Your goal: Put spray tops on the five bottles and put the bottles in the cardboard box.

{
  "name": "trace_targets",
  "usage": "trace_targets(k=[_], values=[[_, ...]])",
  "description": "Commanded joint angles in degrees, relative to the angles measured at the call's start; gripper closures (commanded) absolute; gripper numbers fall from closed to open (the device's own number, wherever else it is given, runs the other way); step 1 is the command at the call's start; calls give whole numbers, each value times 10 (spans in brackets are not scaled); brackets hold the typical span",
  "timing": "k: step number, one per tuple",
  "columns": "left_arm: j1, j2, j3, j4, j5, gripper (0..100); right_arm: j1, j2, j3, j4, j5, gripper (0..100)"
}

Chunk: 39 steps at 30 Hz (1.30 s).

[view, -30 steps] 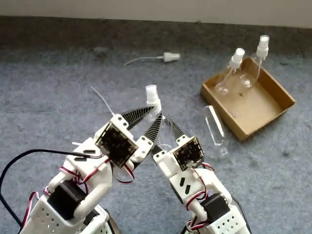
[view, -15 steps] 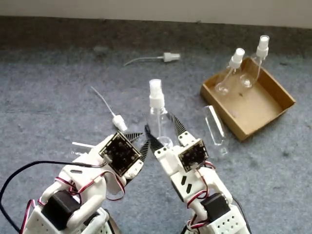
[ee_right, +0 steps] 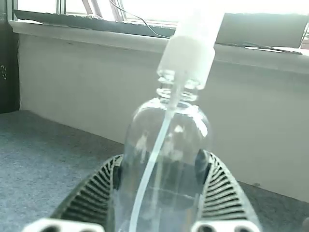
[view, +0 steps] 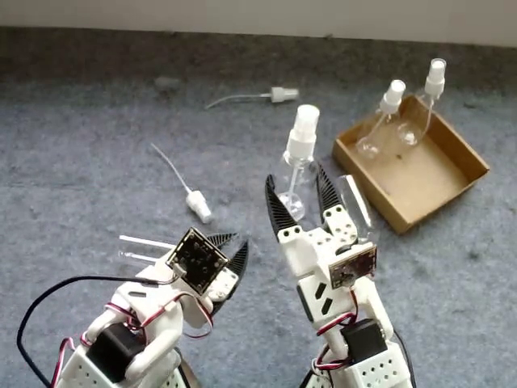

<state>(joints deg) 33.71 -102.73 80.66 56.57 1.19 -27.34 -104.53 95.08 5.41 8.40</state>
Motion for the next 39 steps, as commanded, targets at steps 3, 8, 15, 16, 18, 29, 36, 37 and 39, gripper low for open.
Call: trace_targets(k=[3, 8, 15, 16, 18, 29, 36, 37, 39], values=[[44, -22, 92, -160, 11, 993, -40, -9, 0, -19, 40, 926], [90, -22, 138, -222, 10, 990, -65, -9, 0, -19, 134, 928], [87, -22, 141, -294, 10, 989, -65, -9, 39, -18, 133, 928], [87, -22, 141, -297, 9, 989, -64, -9, 45, -19, 133, 928], [76, -22, 141, -307, 11, 989, -64, -9, 51, -19, 133, 928], [15, -22, 142, -352, 12, 989, -63, -9, 50, -19, 133, 928], [10, -22, 142, -375, 12, 989, -63, -9, 50, -15, 133, 928], [9, -22, 142, -375, 12, 989, -63, -9, 50, -15, 133, 928], [9, -22, 142, -375, 12, 989, -62, -9, 50, -15, 133, 928]])
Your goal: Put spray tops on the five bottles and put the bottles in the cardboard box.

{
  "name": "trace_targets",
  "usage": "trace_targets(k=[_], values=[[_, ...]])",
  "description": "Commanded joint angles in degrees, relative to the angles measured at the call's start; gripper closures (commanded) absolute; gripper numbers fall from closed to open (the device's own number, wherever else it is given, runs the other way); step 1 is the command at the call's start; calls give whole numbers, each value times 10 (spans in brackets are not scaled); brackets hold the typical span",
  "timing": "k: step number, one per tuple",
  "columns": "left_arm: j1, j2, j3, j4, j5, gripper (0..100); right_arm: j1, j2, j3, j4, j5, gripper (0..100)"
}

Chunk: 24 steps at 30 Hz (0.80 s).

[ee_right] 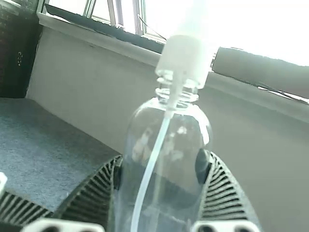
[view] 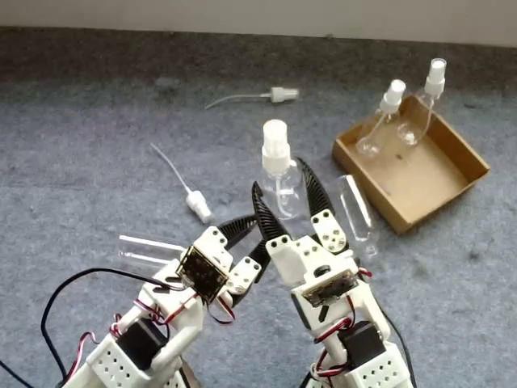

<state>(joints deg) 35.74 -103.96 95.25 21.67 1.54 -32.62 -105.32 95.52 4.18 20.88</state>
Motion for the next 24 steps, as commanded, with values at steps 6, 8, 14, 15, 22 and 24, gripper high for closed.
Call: trace_targets(k=[6, 8, 14, 15, 22, 24], values=[[-11, -9, -5, -26, 7, 989, -9, -1, 46, -1, 8, 928], [-22, -9, -6, -26, 6, 989, -9, -1, 46, -1, 8, 928], [-76, -9, 17, -91, 9, 909, -9, -1, 47, -1, 8, 928], [-76, -9, 19, -96, 9, 905, -9, -1, 47, -1, 8, 928], [-73, -9, 19, -82, 9, 905, 8, -1, 47, -1, 9, 928], [-73, -9, 19, -63, 9, 905, 26, -1, 47, -1, 8, 928]])
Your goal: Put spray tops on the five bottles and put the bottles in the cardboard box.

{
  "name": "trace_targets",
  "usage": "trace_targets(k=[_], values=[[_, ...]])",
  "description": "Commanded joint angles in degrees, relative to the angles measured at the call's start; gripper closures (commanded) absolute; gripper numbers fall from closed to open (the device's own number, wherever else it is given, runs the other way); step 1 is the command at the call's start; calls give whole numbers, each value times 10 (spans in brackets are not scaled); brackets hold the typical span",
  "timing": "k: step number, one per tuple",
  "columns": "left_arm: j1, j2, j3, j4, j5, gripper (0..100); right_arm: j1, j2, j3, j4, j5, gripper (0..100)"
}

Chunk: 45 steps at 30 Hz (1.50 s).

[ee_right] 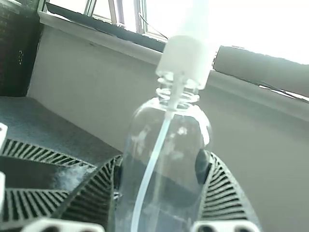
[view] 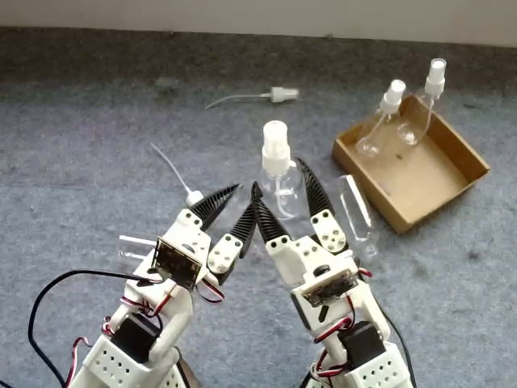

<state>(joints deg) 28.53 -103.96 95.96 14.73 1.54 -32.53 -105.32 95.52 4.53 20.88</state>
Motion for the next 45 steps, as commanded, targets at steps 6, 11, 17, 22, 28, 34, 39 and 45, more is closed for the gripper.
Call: trace_targets(k=[6, 11, 17, 22, 28, 34, 39, 45], values=[[27, -9, 12, 80, 6, 905, 38, -1, 42, -10, -26, 928], [64, -9, 12, 140, 6, 905, 38, -1, 41, -10, -78, 928], [118, -9, 12, 172, 6, 905, 36, -1, 39, -10, -158, 928], [147, -9, 12, 174, 5, 905, 34, -1, 39, -11, -227, 928], [182, -9, 11, 172, 8, 905, -13, -1, 39, -11, -233, 928], [182, -9, 11, 171, 9, 905, -38, -1, 39, -10, -233, 928], [158, -9, 11, 171, 9, 905, -36, -1, 40, -7, -233, 928], [81, -9, 7, 166, 9, 905, -36, -1, 41, -6, -233, 928]])
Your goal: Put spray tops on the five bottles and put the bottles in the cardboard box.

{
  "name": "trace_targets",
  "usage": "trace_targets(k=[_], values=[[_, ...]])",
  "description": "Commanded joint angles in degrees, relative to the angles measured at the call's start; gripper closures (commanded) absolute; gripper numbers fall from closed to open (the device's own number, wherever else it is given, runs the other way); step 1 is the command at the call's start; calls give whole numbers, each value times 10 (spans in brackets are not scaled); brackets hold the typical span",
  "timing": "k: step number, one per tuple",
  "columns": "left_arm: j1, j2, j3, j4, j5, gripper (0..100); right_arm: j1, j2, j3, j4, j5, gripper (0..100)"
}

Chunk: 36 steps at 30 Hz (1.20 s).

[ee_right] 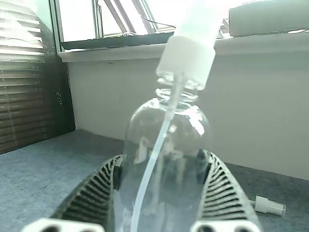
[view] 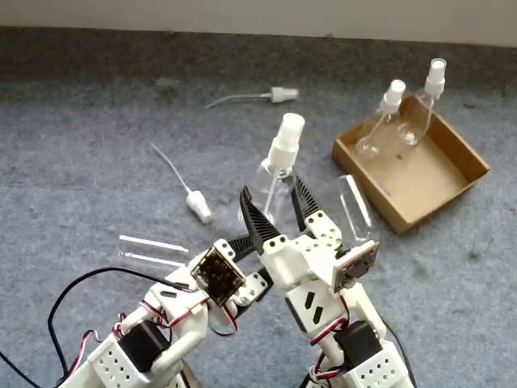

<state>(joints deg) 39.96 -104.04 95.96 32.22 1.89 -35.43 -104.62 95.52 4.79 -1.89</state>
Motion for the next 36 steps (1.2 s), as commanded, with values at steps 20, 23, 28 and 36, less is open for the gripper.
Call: trace_targets(k=[20, 23, 28, 36], values=[[-146, -8, 11, -78, 5, 902, -7, -8, 46, -7, -5, 928], [-160, -8, 11, -94, 5, 902, -7, -8, 46, -6, -5, 928], [-183, -8, 11, -113, 5, 902, -7, -8, 45, 34, -5, 928], [-131, -8, 11, -48, 5, 902, -6, -8, 41, 33, -4, 928]])
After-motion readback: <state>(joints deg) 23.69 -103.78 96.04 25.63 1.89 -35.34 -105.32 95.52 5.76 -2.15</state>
